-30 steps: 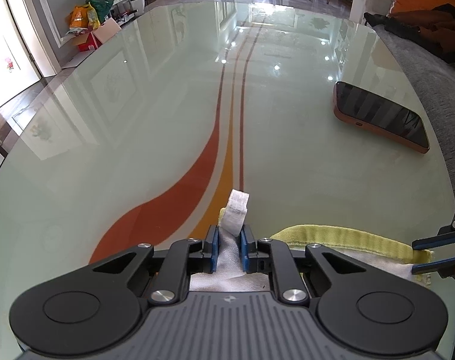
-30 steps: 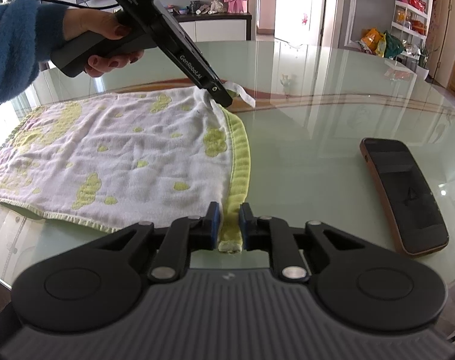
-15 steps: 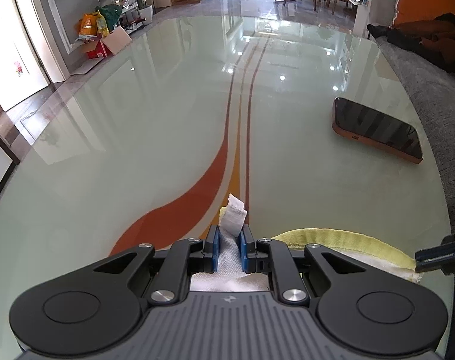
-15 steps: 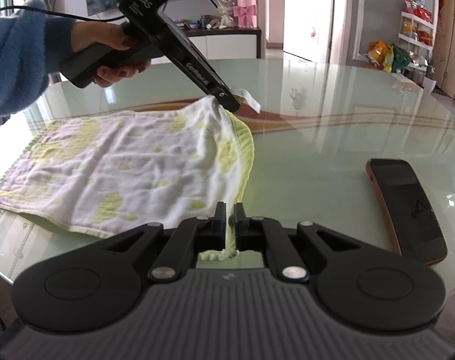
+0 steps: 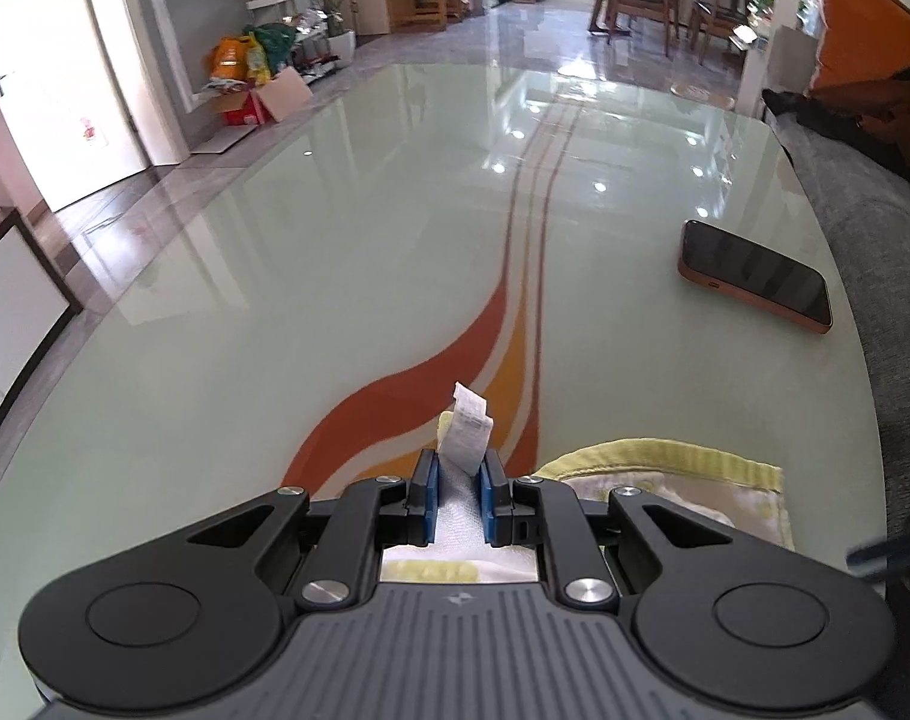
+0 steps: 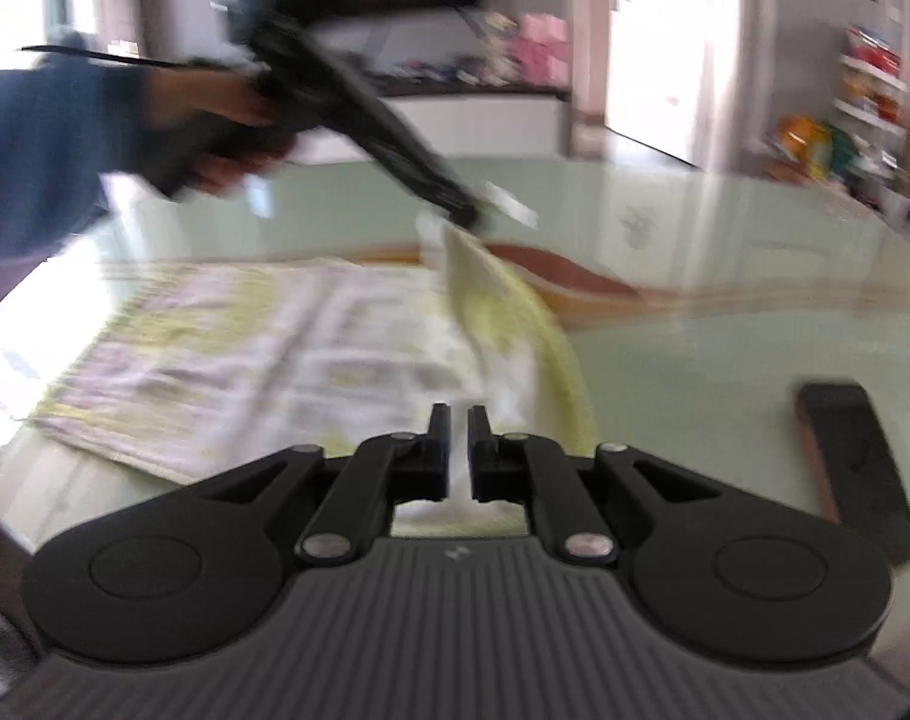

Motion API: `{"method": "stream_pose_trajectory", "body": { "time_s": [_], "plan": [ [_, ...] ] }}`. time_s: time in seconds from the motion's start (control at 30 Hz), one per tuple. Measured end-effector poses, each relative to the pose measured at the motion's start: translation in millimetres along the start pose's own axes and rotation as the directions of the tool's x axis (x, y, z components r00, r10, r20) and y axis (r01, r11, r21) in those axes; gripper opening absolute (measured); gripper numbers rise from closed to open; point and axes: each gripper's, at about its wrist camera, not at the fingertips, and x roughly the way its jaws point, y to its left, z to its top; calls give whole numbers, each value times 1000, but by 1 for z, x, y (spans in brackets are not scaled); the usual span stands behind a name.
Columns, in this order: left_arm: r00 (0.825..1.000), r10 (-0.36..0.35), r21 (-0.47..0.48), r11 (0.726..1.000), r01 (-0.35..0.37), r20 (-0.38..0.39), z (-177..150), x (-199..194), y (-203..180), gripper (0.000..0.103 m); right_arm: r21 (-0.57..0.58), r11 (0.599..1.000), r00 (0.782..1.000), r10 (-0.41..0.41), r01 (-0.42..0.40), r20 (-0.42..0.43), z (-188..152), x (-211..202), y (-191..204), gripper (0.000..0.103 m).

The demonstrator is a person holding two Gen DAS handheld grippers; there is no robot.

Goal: Fold towel

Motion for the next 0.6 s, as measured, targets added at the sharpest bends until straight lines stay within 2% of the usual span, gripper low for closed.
{"method": "stream_pose_trajectory", "body": {
  "time_s": [0.07, 0.13, 0.23, 0.33, 0.4, 0.6],
  "plan": [
    [1000, -3, 1, 1000, 3, 0, -3, 0, -1, 16, 23, 998, 997, -53, 54, -50, -6, 13, -13, 34],
    [1000, -9, 10, 1000, 9, -5, -5, 3, -3, 16, 5, 996, 992, -91, 92, -86, -11, 25, -22, 34],
    [1000, -16, 14, 1000, 17, -12, -7, 9, -4, 16, 4, 997, 994, -77, 77, -82, -10, 36, -27, 34],
    [1000, -23, -1, 1000, 23, -16, -8, 14, 1, 16, -35, 997, 994, -72, 69, -81, -6, 44, -22, 31],
    [999, -24, -7, 1000, 24, -21, -9, 16, 4, 16, -68, 996, 994, -66, 60, -84, -5, 49, -19, 21],
    [999, -19, -11, 1000, 19, -38, -15, 19, 6, 16, -98, 994, 996, -58, 51, -75, -6, 44, -19, 14]
  ]
}}
